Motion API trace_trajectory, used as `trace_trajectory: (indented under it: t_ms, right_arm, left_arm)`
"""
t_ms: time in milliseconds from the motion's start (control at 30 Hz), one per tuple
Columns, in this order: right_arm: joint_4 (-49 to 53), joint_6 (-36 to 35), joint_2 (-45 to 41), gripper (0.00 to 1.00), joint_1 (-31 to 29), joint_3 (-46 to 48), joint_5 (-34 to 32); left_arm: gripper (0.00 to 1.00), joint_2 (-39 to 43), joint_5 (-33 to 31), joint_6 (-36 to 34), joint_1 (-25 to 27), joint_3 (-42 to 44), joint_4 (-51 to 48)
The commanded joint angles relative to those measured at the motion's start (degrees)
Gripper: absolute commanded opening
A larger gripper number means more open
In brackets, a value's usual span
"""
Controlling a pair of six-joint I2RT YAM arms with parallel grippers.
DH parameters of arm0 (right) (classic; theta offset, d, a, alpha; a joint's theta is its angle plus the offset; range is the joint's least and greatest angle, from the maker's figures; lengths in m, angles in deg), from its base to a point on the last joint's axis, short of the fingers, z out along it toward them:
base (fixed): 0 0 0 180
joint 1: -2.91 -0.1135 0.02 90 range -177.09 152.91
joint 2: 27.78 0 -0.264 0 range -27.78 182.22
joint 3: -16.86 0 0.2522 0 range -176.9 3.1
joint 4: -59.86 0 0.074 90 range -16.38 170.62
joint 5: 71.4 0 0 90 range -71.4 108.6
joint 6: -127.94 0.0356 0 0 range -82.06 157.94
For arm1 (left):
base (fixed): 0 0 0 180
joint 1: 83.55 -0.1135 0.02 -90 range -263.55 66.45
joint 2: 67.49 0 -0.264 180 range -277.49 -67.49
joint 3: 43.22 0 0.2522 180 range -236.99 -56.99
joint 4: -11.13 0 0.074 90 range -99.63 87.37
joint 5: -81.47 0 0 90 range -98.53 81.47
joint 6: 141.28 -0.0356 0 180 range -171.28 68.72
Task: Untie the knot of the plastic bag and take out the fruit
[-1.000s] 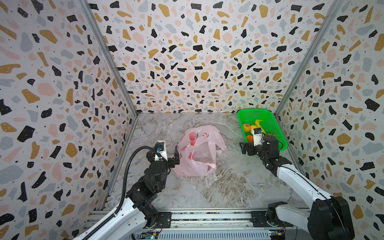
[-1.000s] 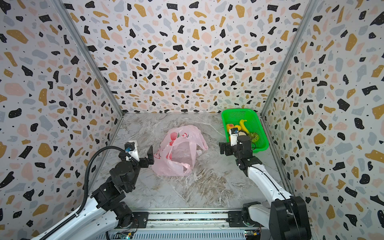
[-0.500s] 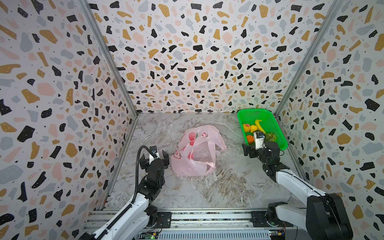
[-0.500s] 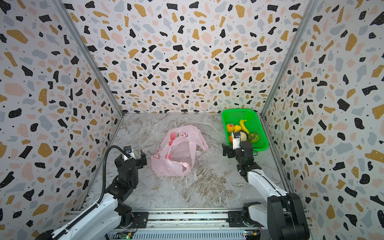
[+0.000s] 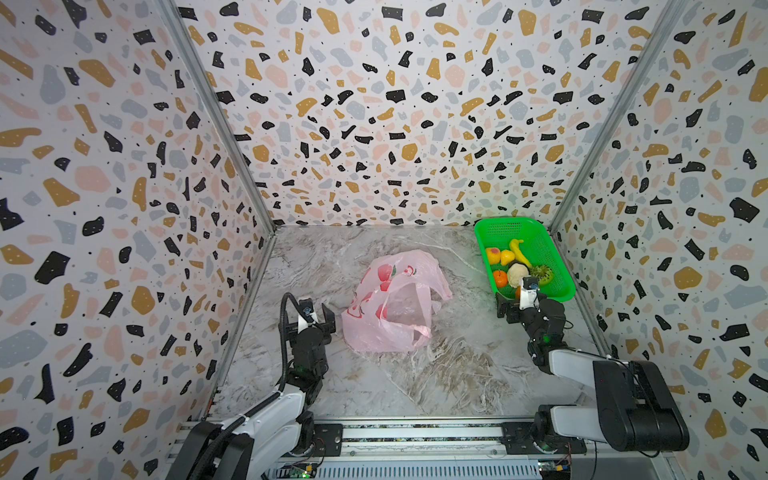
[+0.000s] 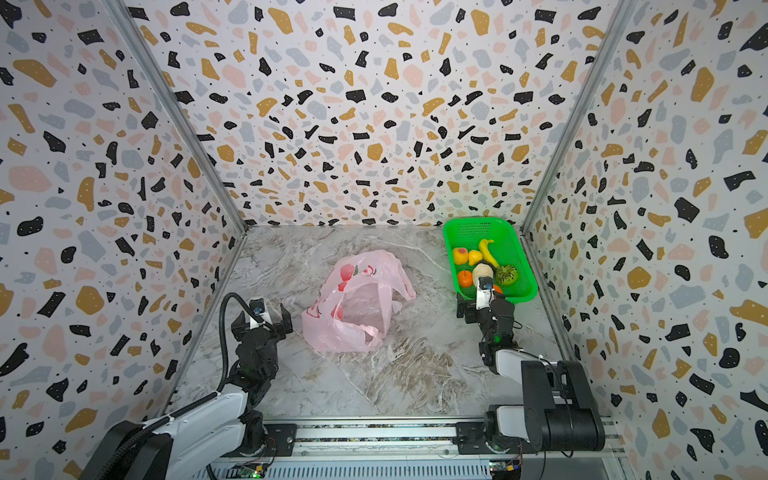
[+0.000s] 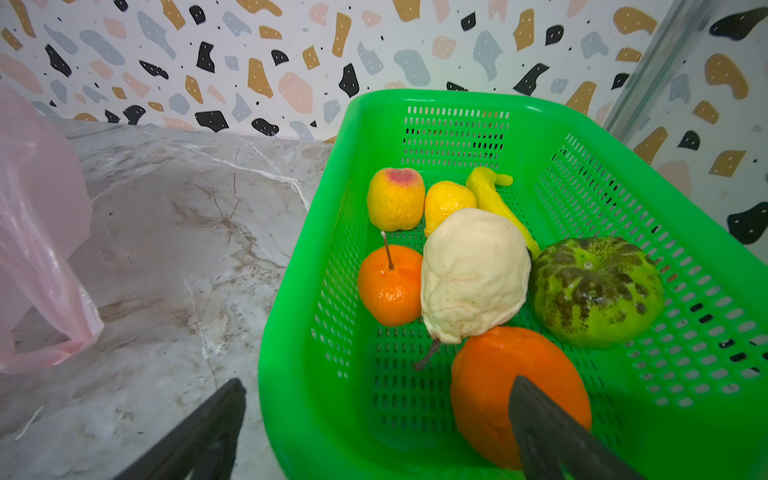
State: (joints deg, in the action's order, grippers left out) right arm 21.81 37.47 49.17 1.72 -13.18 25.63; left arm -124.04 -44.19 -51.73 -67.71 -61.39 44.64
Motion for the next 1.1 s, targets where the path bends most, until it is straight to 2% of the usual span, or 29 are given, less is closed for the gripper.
trace_trajectory:
  t_ms: [0, 267, 433, 633, 1067]
  right_arm:
    - [-6.64, -0.06, 1.19, 0.99, 0.75, 0.87, 0.33]
    - [-19.45, -0.06, 5.93, 0.99, 0.82, 5.51, 1.94]
    - [-23.4, -0.68, 7.95, 0.99, 0.48, 6.68, 2.57]
    - [-22.81, 0.51, 7.95, 0.99, 0.0, 6.42, -1.6]
    - [-23.86, 1.26, 7.78, 0.99, -0.11, 7.09, -3.42]
  left_arm:
    - [0.99, -2.3, 2.28, 0.29, -0.74, 0.62, 9.61]
    - [1.0, -5.05, 3.59, -0.21, -4.15, 0.58, 13.14]
    - [1.0, -5.86, 5.11, -0.63, -6.51, 0.02, 13.08]
    - [1.0, -7.87, 6.85, 0.3, -7.09, -1.29, 13.06]
    - [1.0, -14.77, 5.93, 3.8, -8.1, -2.56, 18.4]
